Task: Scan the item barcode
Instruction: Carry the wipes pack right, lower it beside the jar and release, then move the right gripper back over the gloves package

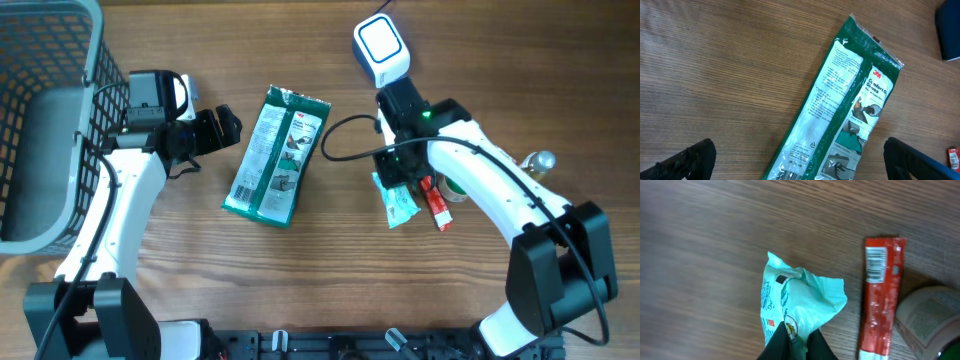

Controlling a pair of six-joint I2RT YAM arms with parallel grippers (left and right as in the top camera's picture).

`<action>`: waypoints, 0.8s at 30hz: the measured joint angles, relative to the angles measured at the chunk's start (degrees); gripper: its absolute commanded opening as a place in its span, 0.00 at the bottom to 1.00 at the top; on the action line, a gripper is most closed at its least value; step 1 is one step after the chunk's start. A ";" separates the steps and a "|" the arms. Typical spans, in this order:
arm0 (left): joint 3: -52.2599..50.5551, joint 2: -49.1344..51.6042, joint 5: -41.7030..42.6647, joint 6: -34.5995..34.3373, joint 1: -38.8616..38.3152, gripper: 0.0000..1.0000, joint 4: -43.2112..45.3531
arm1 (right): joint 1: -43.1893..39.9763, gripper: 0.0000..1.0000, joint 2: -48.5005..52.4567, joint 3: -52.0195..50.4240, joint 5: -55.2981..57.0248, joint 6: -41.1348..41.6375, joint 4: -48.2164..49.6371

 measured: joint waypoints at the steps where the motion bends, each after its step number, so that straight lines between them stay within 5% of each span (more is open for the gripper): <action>1: 0.00 0.00 0.00 0.00 0.00 1.00 0.02 | 0.00 0.06 0.00 -0.42 1.20 0.70 0.22; 4: 0.00 0.00 0.02 0.00 0.00 1.00 0.00 | -0.02 0.18 0.00 -1.22 4.24 1.88 1.01; 7: 0.00 0.00 0.00 0.00 0.00 1.00 0.02 | -0.02 0.56 0.00 -1.33 5.68 3.02 1.75; 8: 0.02 0.00 0.00 0.00 0.00 1.00 0.02 | -0.02 0.59 0.00 -1.33 6.14 2.89 2.01; 20: 0.02 0.00 0.00 0.00 0.00 1.00 0.02 | 0.00 0.58 0.00 -1.33 -1.07 9.05 10.25; 24: 0.02 0.00 0.00 0.00 0.00 1.00 0.02 | 0.66 0.51 0.00 -1.33 -5.86 11.93 12.31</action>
